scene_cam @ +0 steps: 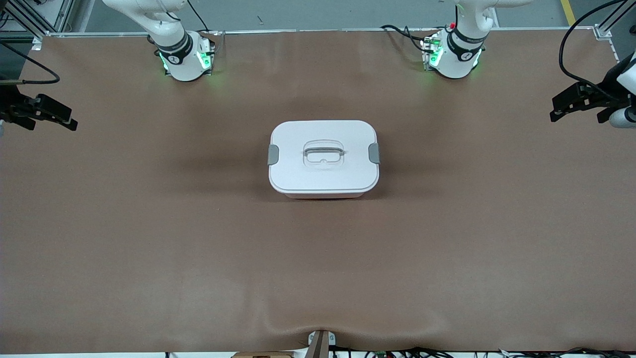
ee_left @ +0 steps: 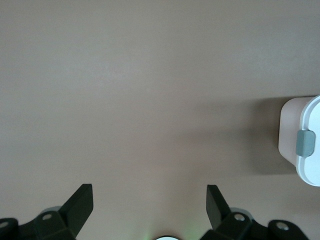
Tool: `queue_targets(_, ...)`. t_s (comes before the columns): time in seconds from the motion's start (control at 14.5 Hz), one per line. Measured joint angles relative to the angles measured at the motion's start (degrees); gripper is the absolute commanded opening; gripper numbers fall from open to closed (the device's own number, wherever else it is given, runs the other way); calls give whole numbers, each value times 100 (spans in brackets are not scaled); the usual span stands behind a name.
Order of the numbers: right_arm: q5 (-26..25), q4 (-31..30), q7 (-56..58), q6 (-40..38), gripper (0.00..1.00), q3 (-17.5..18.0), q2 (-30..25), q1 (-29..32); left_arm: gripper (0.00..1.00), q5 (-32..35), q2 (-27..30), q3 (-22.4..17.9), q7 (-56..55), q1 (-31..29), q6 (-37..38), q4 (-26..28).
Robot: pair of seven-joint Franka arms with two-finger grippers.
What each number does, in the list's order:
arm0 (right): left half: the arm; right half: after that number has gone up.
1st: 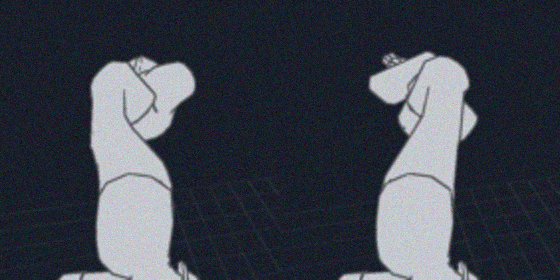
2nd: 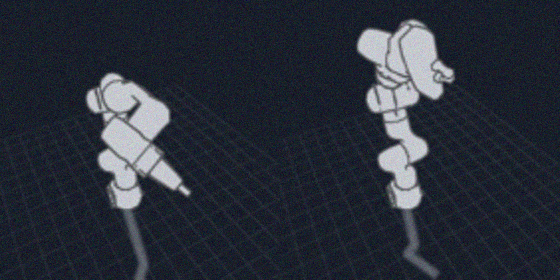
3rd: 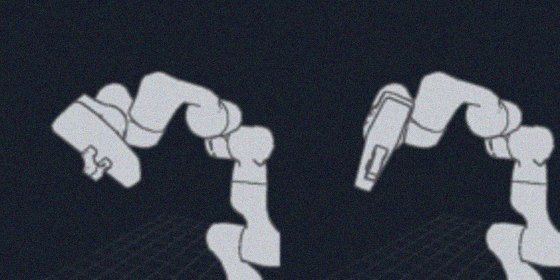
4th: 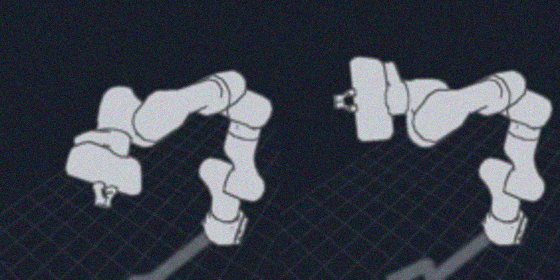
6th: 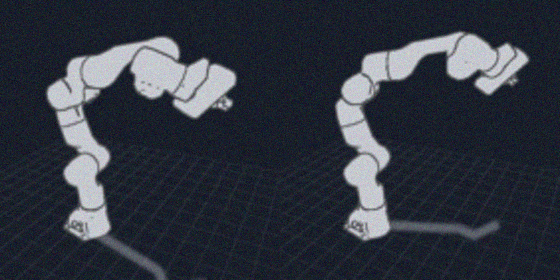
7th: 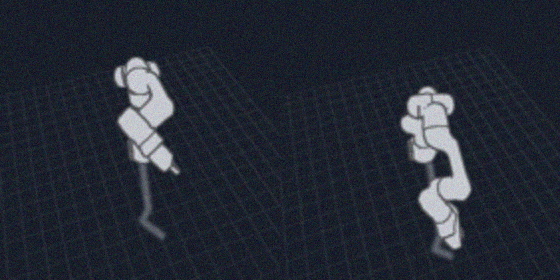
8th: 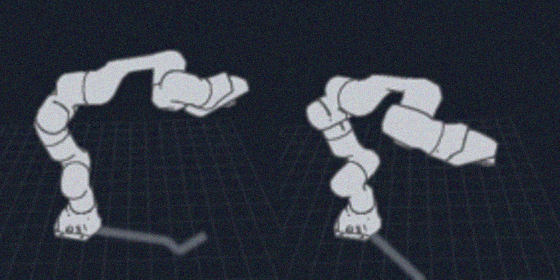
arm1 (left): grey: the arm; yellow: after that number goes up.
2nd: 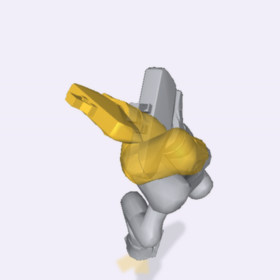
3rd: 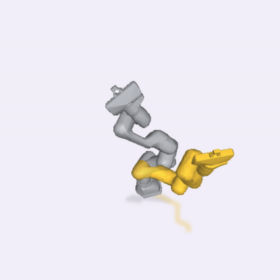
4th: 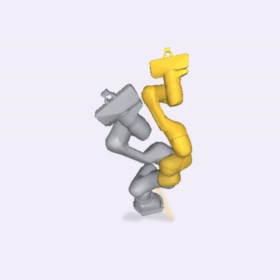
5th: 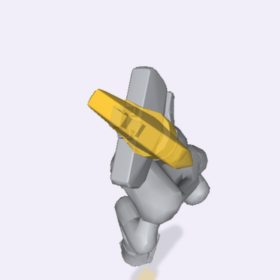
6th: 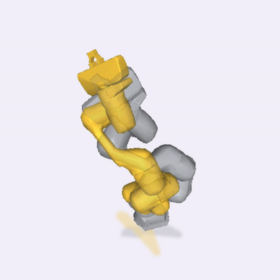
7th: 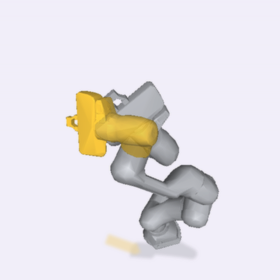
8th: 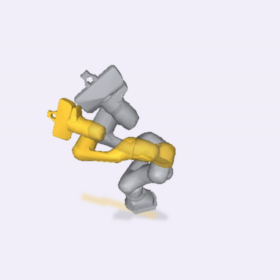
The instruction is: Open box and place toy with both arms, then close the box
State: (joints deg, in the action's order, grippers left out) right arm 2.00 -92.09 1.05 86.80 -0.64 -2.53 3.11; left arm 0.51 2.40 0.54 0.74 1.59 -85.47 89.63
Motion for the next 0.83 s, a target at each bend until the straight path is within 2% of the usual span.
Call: queue_targets(0.83, 0, 0, -5, -2, 100, -4, 0, 4, 100, 0, -3, 34, -330, -2, 0, -23)
